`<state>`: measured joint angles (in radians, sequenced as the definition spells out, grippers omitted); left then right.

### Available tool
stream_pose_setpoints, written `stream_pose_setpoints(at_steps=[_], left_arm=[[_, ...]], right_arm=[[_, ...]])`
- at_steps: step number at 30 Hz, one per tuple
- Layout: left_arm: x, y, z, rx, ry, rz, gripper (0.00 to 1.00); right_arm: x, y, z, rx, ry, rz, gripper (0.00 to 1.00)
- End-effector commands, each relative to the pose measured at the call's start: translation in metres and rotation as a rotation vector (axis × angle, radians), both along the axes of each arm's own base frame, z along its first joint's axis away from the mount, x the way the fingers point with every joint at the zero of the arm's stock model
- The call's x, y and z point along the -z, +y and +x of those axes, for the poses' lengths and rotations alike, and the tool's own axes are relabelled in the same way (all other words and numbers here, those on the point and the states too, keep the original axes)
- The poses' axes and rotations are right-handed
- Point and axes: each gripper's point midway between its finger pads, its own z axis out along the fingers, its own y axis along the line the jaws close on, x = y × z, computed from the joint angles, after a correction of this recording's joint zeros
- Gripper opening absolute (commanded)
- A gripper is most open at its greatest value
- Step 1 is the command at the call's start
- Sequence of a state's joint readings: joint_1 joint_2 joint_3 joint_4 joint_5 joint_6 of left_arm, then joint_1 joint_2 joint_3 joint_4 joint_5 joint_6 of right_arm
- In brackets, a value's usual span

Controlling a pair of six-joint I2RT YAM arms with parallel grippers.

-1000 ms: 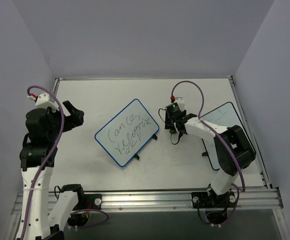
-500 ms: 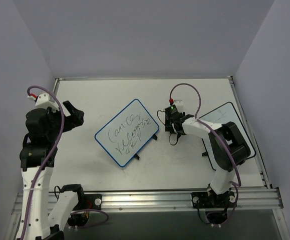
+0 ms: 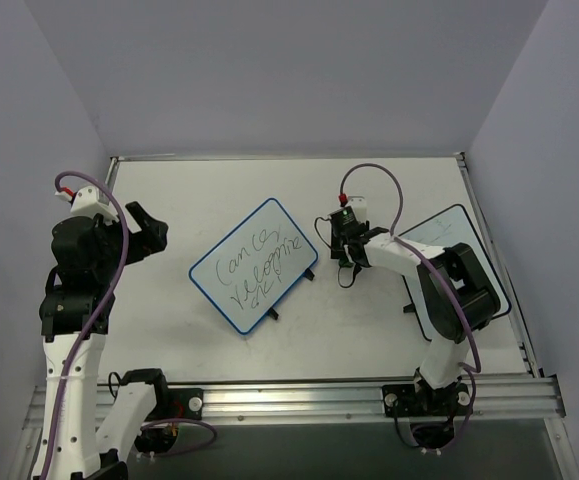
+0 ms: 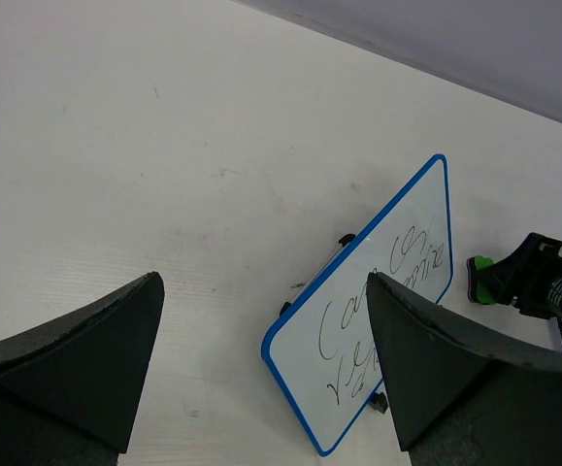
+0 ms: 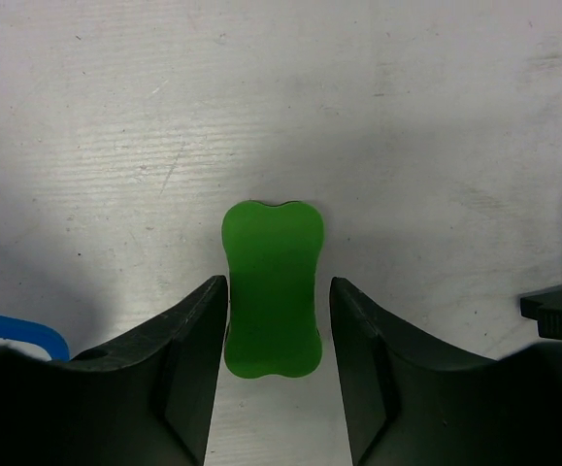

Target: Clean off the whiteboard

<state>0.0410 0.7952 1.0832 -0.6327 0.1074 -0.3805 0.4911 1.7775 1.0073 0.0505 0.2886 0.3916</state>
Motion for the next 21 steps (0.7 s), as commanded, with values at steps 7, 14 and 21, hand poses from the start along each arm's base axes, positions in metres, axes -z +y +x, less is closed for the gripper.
stream_pose_setpoints(at_steps=[7,14,21], left_arm=[[-0.007,0.002,0.004,-0.001,-0.034,0.014,0.94],[-0.006,0.002,0.004,-0.001,-0.033,0.013,0.94],[-0.005,0.002,0.004,0.0,-0.029,0.011,0.94]], right_arm=[[-0.005,-0.002,0.013,0.014,-0.022,0.002,0.41],[-0.001,-0.001,0.013,0.011,-0.013,0.004,0.41],[0.004,-0.001,0.013,0.01,-0.003,0.006,0.41]])
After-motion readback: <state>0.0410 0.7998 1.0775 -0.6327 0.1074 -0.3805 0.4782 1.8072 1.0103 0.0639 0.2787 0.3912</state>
